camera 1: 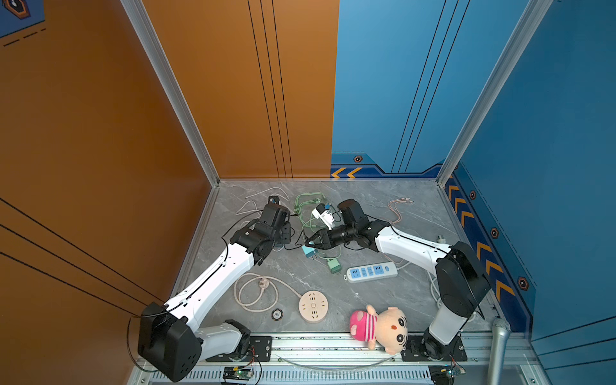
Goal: Insert plugs into power strip
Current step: Pull the power cord, then pass the plug.
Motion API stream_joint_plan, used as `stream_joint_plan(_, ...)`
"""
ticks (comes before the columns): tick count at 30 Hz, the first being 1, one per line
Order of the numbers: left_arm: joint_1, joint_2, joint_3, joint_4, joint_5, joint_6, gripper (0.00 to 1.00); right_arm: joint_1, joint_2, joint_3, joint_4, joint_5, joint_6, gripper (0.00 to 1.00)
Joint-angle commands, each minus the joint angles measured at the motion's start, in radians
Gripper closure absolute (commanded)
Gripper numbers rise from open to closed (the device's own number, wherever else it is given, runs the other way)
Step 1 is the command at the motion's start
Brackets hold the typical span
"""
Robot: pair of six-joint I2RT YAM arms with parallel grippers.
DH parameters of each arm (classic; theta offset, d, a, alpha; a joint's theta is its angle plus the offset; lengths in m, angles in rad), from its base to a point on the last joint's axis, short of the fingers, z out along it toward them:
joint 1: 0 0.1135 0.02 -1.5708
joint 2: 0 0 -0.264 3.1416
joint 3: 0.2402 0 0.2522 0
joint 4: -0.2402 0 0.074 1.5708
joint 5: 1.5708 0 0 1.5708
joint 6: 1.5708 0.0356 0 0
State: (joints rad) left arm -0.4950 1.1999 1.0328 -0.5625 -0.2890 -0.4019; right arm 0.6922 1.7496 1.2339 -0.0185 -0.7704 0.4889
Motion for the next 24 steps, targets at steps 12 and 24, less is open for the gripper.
stream_joint_plan(12,-0.228,-0.247,-0.148,-0.066,-0.040,-0.195,0.38,-0.014,-0.003,-0.054,0.367,0.131,0.307,1.00)
stream_joint_plan(24,-0.360,-0.176,-0.210,0.152,-0.122,-0.249,0.30,-0.007,0.025,-0.081,0.473,0.121,0.410,1.00)
